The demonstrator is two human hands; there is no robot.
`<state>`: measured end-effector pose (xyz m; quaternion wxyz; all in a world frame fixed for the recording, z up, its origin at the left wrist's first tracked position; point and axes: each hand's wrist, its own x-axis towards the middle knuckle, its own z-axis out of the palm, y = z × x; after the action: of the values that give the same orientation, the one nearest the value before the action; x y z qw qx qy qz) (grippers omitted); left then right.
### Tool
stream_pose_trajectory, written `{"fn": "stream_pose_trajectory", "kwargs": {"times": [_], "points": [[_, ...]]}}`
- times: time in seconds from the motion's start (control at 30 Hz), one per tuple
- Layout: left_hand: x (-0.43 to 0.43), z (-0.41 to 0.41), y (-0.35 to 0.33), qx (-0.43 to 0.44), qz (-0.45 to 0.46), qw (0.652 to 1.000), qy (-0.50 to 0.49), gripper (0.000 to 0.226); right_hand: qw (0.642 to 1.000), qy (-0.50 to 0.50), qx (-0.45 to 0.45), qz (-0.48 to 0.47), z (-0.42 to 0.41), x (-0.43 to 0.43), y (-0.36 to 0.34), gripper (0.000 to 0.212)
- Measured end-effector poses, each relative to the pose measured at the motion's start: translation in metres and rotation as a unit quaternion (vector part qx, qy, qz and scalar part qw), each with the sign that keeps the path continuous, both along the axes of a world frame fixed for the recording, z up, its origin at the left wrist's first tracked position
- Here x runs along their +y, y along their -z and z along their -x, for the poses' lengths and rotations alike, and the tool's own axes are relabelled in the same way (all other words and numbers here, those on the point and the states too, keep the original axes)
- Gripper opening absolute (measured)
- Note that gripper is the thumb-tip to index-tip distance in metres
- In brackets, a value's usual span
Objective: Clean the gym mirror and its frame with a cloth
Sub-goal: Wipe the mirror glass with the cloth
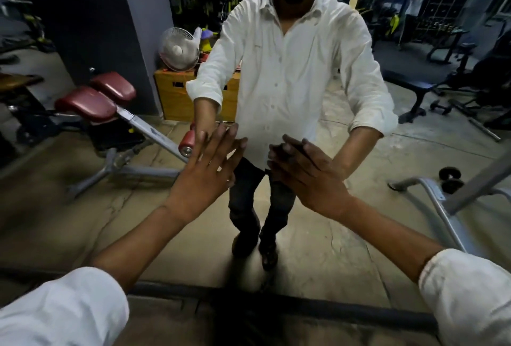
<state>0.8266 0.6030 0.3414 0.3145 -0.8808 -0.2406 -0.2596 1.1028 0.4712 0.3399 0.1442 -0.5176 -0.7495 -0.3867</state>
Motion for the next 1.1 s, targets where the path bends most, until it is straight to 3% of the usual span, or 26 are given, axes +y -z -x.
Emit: {"fn": "stream_pose_trajectory", "kwargs": {"times": [0.1,0.17,0.27,0.4,0.5,0.63,0.73,0.83,0.97,1.1], "points": [[0.010,0.010,-0.006,0.017,-0.043,0.999,0.027,0.093,0.977,-0.015,-0.213,0.013,0.004,0.003,0.047,0.057],[0.020,0.025,-0.020,0.041,-0.056,0.996,0.055,0.092,0.960,-0.040,-0.272,0.059,0.000,0.008,0.043,0.055],[0.042,0.046,-0.054,0.012,-0.052,0.998,0.038,0.094,0.976,-0.068,-0.205,-0.020,-0.002,0.030,-0.026,0.056],[0.052,0.067,-0.086,-0.007,-0.061,0.998,0.021,0.089,0.982,0.013,-0.123,-0.145,0.030,0.042,-0.121,0.053],[0.062,0.084,-0.091,-0.034,-0.040,0.999,-0.002,0.090,0.983,0.032,-0.071,-0.168,0.055,0.060,-0.129,0.052],[0.072,0.105,-0.089,0.015,-0.065,0.998,0.007,0.081,0.976,0.009,-0.192,-0.100,0.079,0.075,-0.055,0.048],[0.080,0.115,-0.091,0.039,-0.084,0.996,0.013,0.087,0.979,-0.012,-0.201,-0.005,0.094,0.084,-0.056,0.047],[0.092,0.131,-0.097,0.012,-0.078,0.997,0.006,0.097,0.977,0.036,-0.186,-0.097,0.104,0.094,-0.103,0.051],[0.105,0.139,-0.094,0.002,-0.069,0.998,0.006,0.086,0.981,0.067,-0.098,-0.153,0.123,0.105,-0.141,0.053],[0.111,0.142,-0.098,0.029,-0.092,0.995,0.013,0.082,0.970,0.045,-0.211,-0.110,0.143,0.115,-0.143,0.051]]}}
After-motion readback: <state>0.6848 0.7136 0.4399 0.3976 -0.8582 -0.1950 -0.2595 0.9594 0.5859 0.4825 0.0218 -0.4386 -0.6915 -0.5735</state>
